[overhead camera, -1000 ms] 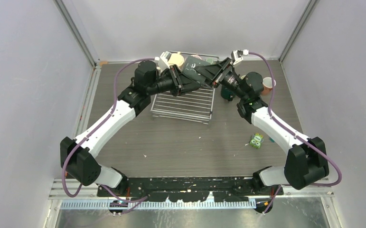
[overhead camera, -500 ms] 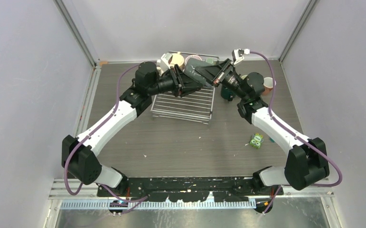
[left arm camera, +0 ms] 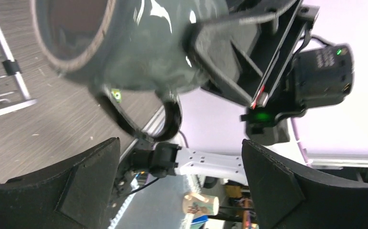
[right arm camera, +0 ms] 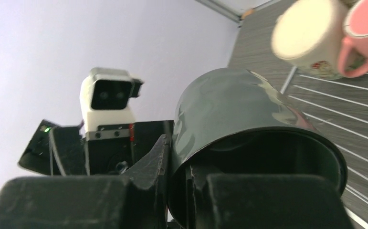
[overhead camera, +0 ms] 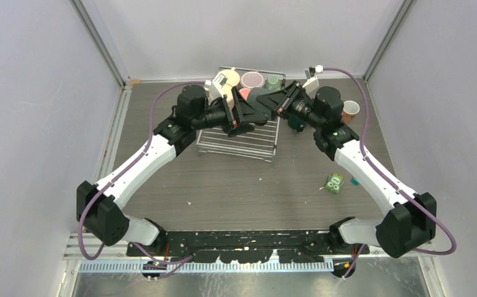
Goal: Unload the cups from the dish rack
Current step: Place the cup at the corner of the board.
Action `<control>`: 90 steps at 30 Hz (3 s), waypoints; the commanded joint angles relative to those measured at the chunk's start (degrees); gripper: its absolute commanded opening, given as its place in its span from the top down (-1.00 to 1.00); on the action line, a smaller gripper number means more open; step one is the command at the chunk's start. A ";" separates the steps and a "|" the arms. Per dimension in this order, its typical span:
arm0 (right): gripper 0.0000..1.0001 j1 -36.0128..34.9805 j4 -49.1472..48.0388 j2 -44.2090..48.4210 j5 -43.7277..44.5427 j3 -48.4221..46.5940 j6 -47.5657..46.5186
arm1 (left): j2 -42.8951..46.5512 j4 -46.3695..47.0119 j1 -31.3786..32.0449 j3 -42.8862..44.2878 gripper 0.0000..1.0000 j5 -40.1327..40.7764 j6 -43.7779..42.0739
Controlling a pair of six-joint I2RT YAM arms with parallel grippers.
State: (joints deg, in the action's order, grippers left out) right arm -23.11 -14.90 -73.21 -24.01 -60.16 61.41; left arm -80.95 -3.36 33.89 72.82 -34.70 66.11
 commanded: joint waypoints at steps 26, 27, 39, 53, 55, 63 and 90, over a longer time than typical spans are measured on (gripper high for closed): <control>0.99 25.50 54.84 -2.92 20.53 -17.71 -24.25 | 14.86 -29.39 0.13 0.24 -0.99 4.31 -30.54; 0.99 26.83 54.96 -3.90 20.88 -17.85 -24.45 | 15.17 -29.37 0.18 -0.18 -0.99 4.36 -30.73; 0.99 35.47 55.58 -18.94 26.99 -23.86 -26.15 | 15.47 -31.03 0.15 -0.65 -1.00 4.32 -33.80; 0.99 38.17 60.52 -36.00 33.91 -35.94 -27.82 | 13.98 -31.95 0.17 0.20 -0.99 3.16 -35.61; 0.99 38.24 61.25 -37.93 34.49 -37.58 -28.28 | 13.76 -32.16 0.13 0.34 -1.00 3.02 -35.84; 0.99 38.89 63.84 -43.88 35.89 -43.10 -29.25 | 13.14 -32.18 0.10 0.54 -0.99 2.70 -36.16; 0.52 39.33 65.84 -48.08 37.15 -47.48 -29.10 | 12.39 -31.41 0.12 0.09 -0.99 3.12 -35.94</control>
State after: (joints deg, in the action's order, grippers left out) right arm 15.99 51.51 -122.02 11.57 -104.49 32.49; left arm -68.69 -35.64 33.89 72.16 -30.70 31.00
